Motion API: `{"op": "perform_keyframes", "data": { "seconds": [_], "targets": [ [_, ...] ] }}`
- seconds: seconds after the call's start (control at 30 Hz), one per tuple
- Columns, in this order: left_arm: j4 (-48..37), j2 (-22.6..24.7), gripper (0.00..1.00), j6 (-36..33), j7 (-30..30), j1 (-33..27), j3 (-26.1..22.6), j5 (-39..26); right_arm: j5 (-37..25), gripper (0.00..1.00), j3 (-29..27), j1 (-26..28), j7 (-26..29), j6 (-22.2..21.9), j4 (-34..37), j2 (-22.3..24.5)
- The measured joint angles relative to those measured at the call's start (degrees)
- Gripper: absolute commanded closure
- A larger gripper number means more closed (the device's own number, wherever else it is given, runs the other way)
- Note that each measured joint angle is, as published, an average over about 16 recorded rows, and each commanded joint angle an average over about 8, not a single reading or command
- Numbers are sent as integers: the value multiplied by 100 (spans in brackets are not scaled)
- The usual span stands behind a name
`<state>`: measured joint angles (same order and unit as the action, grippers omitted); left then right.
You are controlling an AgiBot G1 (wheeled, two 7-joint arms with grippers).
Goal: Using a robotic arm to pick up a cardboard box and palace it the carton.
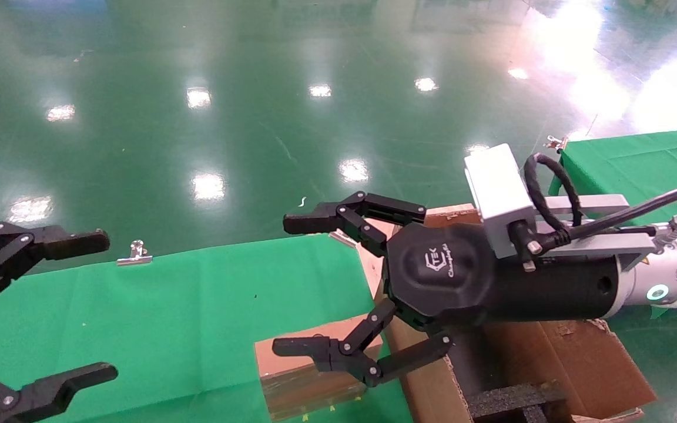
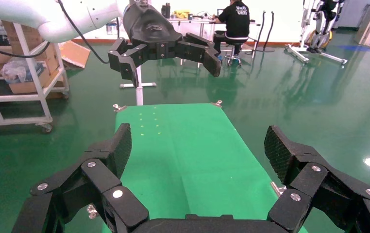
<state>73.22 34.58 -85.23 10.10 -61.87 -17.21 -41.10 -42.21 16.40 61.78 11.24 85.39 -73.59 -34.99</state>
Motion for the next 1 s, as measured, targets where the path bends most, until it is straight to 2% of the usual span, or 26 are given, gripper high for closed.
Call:
{"op": "perform_keyframes", "data": {
  "seconds": [0.4, 0.43, 0.67, 0.7, 0.87, 1.0],
  "targets": [
    [0, 0, 2, 0, 0, 0, 0, 0, 0, 0, 0, 0, 0, 0, 0, 0],
    [0, 0, 10, 0, 0, 0, 0, 0, 0, 0, 0, 0, 0, 0, 0, 0],
    [0, 0, 96, 0, 0, 0, 0, 0, 2, 0, -2, -1, -3, 2, 1, 0],
    [0, 0, 100, 0, 0, 0, 0, 0, 0, 0, -1, -2, -2, 1, 1, 0],
    [-1, 0, 100, 0, 0, 0, 0, 0, -109, 0, 48, 54, 12, 17, 12, -2],
    [-2, 0, 100, -1, -1, -1, -1, 0, -418, 0, 195, 238, 79, 67, 36, -27]
  ]
}}
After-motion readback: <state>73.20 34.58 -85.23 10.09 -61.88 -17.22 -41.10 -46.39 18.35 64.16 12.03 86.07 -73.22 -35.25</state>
